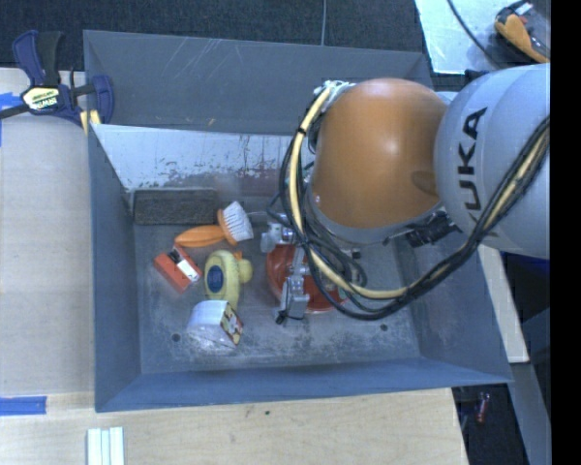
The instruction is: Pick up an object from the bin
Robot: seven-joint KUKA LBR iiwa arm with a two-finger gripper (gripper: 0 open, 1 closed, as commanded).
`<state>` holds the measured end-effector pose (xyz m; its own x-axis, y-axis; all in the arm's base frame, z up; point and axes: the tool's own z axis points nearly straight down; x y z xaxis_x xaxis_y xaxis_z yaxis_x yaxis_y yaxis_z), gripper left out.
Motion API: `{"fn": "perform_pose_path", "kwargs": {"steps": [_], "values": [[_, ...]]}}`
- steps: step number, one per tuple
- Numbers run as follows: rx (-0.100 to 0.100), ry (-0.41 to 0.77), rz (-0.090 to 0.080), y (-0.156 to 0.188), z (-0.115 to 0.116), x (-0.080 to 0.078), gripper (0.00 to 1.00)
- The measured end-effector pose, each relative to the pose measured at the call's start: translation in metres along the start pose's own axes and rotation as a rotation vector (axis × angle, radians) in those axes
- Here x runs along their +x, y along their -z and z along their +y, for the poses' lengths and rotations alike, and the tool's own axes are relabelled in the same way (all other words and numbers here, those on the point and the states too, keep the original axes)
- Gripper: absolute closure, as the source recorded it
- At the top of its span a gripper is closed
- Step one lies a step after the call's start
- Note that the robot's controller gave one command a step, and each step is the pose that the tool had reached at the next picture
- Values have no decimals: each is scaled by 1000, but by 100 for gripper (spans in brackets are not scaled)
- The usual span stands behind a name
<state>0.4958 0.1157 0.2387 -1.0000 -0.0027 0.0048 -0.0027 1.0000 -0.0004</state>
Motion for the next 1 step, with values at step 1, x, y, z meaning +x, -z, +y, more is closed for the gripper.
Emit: {"fn": "perform_pose_path", "kwargs": {"steps": [1], "values": [[-1, -3, -8, 4, -1, -2, 0]]}}
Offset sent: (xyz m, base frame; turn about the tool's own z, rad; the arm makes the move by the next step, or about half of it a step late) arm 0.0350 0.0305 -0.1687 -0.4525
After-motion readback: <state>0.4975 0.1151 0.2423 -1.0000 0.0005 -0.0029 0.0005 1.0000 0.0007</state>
